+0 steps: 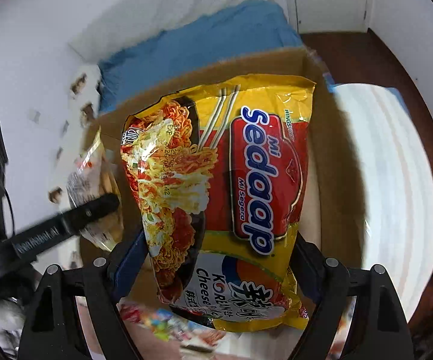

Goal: Organize snacks
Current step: 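Carry the bread bag with the left tool into the box while the right tool carries the noodle pack there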

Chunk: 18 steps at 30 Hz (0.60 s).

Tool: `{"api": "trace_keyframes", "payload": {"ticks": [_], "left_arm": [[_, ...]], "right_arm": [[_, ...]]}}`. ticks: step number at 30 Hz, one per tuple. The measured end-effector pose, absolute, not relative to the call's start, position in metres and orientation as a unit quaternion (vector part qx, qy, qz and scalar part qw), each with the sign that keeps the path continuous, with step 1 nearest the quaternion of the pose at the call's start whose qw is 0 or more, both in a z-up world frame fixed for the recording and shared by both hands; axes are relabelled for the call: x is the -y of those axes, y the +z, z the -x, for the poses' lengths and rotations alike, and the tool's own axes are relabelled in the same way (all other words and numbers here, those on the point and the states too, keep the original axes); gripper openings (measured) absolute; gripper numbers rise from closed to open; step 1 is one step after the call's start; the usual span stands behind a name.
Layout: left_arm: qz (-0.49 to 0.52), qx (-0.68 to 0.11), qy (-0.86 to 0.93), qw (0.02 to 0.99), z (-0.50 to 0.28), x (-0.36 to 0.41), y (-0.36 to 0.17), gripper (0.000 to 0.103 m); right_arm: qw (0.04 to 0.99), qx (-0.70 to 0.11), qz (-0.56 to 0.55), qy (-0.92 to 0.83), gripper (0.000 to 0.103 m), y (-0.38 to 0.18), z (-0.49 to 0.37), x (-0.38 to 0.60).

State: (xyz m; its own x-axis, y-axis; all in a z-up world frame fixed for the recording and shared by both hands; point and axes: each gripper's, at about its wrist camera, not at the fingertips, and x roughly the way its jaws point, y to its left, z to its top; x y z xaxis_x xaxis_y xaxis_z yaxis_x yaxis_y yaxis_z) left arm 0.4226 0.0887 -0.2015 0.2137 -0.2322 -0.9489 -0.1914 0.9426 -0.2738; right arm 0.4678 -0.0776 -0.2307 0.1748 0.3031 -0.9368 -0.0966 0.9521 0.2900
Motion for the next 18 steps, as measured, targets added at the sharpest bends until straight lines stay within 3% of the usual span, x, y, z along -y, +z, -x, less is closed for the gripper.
{"api": "trace_keyframes", "payload": {"ticks": [8,18], "left_arm": [[0.176,-0.667,-0.013,0.724,-0.47,-0.092,-0.26,0.041],[0.157,-0.684,-0.014,0.712,-0.487,-0.084,-0.281,0.041]], "right_arm": [[0.734,-0.669,-0.053,0.103,0.088,-0.296,-0.518,0.052],[0.714,-0.688,-0.041,0.118,0.088,-0.314,-0.528,0.036]]}}
